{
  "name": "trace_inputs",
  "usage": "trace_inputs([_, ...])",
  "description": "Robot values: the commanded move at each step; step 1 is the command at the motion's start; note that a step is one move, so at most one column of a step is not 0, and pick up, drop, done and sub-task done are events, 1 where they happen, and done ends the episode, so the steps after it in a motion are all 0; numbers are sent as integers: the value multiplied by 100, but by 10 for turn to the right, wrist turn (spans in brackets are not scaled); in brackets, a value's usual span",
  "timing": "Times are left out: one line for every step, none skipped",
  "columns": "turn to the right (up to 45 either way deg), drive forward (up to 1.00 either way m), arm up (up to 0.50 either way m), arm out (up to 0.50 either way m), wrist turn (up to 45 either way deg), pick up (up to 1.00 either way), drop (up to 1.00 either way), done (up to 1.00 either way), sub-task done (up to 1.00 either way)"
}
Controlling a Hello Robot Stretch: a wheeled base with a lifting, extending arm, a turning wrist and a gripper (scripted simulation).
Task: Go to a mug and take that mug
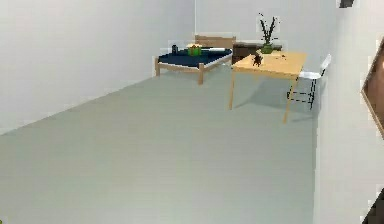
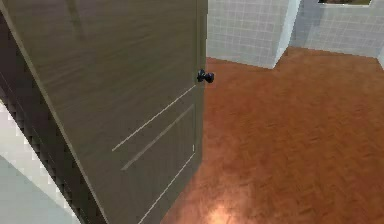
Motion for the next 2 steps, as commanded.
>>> trace_inputs([0, 15, 0, 0, 0, 0, 0, 0, 0])
trace_inputs([30, 0, 0, 0, 0, 0, 0, 0, 0])
